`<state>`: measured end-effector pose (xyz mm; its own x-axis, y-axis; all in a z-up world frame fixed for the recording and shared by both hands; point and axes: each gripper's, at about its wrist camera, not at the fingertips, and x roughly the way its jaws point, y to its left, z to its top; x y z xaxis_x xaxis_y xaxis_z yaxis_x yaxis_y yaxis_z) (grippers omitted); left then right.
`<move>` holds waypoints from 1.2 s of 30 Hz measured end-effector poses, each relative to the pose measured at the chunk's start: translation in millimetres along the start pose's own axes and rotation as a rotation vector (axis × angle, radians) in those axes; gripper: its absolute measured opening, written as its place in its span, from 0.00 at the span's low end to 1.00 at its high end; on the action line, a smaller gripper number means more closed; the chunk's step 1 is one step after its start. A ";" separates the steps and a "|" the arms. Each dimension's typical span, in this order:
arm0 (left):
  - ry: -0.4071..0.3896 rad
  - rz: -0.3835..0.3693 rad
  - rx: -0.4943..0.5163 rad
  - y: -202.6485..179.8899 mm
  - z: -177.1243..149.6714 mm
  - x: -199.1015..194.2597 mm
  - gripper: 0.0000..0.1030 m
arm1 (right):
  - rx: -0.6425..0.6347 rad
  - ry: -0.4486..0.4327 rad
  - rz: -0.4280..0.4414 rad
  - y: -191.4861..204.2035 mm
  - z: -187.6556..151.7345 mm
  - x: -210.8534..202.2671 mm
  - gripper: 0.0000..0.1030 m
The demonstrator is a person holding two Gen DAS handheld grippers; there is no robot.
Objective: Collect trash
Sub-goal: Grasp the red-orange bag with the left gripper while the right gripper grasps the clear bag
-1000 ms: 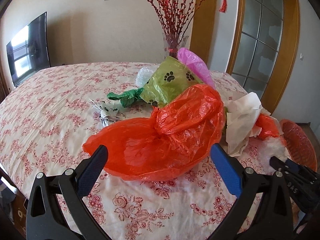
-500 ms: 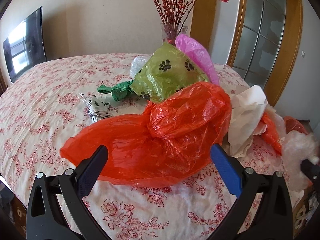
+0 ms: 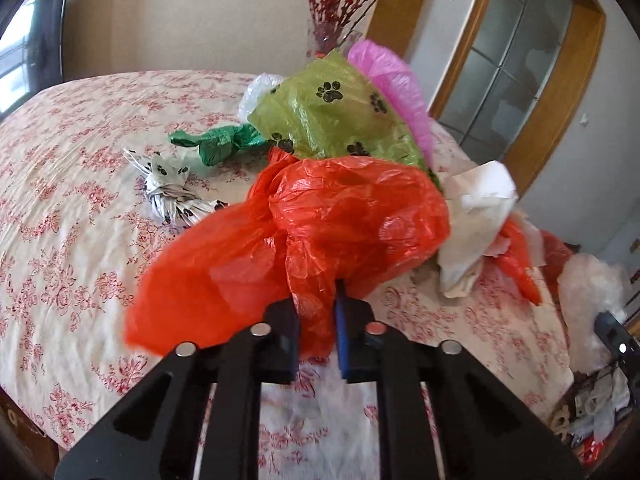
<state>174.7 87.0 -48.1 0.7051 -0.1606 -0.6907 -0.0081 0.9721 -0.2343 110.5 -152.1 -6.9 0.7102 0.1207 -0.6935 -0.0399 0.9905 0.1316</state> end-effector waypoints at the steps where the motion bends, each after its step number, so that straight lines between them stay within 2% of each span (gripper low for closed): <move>1: -0.009 -0.008 0.005 0.4 -0.4 -5.8 0.10 | 0.001 -0.005 0.000 -0.2 0.6 -2.0 0.17; 8: -0.049 -0.041 0.036 -5.6 5.0 -33.5 0.10 | -0.001 -0.041 -0.003 -5.8 3.0 -18.0 0.17; 13: -0.092 -0.061 0.035 -9.6 22.3 -52.3 0.10 | 0.001 -0.064 -0.005 -9.6 7.0 -25.8 0.17; 19: -0.165 -0.010 0.025 -1.5 55.3 -65.5 0.10 | 0.013 -0.084 -0.005 -13.9 11.0 -31.4 0.17; 25: -0.197 0.014 0.015 1.2 82.8 -70.6 0.10 | 0.022 -0.106 -0.011 -19.8 17.7 -32.6 0.17; 32: -0.231 -0.012 0.073 -29.6 101.5 -75.8 0.10 | 0.024 -0.139 -0.031 -28.0 36.2 -32.6 0.17; 36: -0.230 -0.062 0.103 -57.1 111.9 -71.9 0.10 | 0.031 -0.163 -0.051 -37.3 49.1 -32.9 0.17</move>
<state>203.8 62.2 91.4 0.8450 -0.1883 -0.5006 0.1040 0.9759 -0.1916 123.1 -196.2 45.8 0.8155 0.0554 -0.5761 0.0189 0.9923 0.1222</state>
